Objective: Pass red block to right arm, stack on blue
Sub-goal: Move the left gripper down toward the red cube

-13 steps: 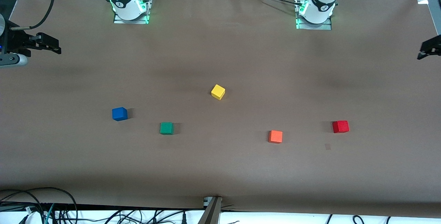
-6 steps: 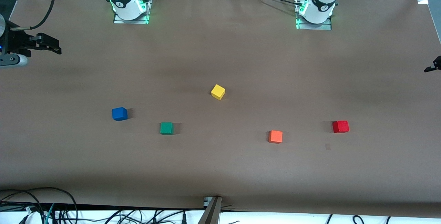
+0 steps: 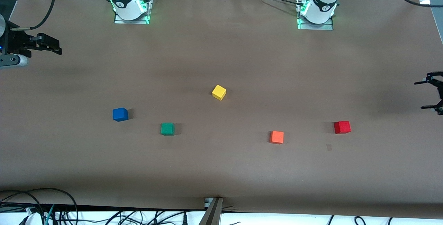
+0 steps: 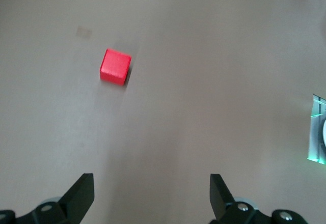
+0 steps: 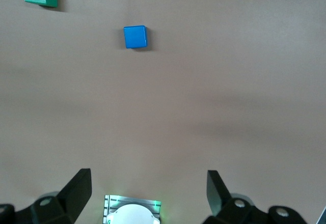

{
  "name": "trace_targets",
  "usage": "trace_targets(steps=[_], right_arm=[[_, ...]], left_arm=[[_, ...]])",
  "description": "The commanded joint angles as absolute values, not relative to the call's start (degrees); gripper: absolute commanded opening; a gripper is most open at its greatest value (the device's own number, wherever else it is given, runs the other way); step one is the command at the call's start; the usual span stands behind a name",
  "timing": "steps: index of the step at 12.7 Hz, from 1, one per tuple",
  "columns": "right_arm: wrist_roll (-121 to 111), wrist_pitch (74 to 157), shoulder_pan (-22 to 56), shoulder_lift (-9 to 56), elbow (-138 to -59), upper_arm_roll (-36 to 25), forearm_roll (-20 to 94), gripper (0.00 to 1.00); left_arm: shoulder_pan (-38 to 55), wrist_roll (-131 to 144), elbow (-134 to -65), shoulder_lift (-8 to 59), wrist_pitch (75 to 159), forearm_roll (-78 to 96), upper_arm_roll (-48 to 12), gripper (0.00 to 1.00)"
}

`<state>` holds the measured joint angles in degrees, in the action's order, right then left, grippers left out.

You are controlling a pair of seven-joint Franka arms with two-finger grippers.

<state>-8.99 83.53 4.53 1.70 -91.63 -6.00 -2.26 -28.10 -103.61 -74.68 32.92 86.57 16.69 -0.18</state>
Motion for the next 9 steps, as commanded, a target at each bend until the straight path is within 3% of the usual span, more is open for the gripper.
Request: trace_targets(steps=[1,9], right_arm=[[-9.1,82.8,4.3,2.0,-90.4,-5.9,-1.2,1.0],[-9.1,82.9,4.3,2.0,-90.4,-5.9,-1.2,1.0]], left_arm=[[-31.5,-115.4,-71.2,40.8,86.4,22.7,-0.9,1.0],[-37.2,-128.1,-71.5,52.6,85.9,39.5,-0.8,1.0]])
